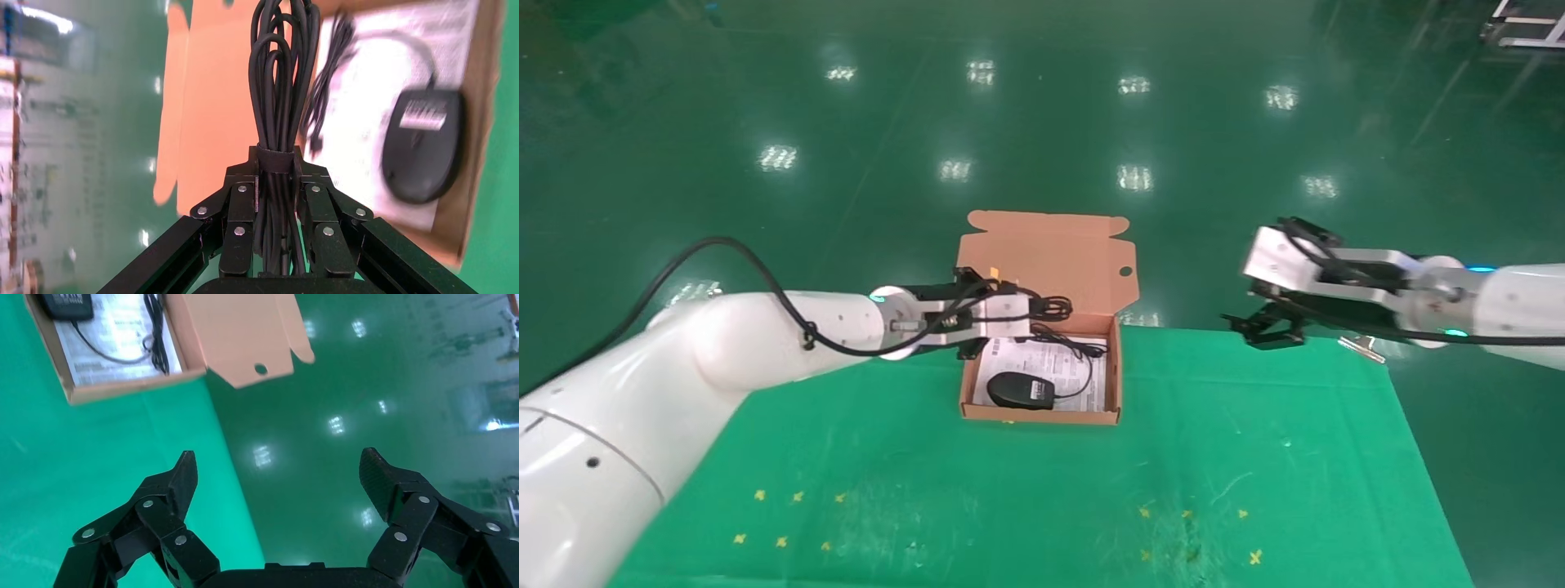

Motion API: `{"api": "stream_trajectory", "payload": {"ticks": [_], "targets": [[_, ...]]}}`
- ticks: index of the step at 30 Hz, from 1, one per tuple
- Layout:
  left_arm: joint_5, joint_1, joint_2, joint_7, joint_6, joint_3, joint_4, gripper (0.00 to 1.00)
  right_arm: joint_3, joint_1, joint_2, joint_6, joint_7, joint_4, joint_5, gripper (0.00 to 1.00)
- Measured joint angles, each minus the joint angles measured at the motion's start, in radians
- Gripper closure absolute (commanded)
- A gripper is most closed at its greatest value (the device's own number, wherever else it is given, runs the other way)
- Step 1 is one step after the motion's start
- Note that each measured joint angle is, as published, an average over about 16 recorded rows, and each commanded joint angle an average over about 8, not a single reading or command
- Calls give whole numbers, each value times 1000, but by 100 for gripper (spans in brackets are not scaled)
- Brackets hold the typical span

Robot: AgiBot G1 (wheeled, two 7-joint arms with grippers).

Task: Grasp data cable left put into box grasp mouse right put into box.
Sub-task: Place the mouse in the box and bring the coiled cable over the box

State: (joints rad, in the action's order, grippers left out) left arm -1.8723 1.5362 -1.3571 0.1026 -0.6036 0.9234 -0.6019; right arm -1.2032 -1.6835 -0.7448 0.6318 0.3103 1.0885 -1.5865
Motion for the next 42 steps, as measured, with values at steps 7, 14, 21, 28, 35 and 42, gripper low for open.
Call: {"api": "stream_trajectory", "payload": {"ticks": [7,14,21,28,35,42], "targets": [[144,-20,-14,117,33,77,12,100,-4,3,86,2,65,93,-36,0],[247,-24,-16,162,47,151,20,50,-9,2,120,2,110,142,-67,0],[288,-20,-17,171,49,182,25,0,-12,2,124,0,127,155,-81,0],[290,-21,-8,168,46,181,15,0,-12,2,123,-1,126,153,-81,0],[298,-4,18,148,49,169,-10,0,-3,-10,127,-6,123,159,-79,0],[311,45,66,116,60,150,-56,0,16,-53,146,-4,104,188,-86,0]]}}
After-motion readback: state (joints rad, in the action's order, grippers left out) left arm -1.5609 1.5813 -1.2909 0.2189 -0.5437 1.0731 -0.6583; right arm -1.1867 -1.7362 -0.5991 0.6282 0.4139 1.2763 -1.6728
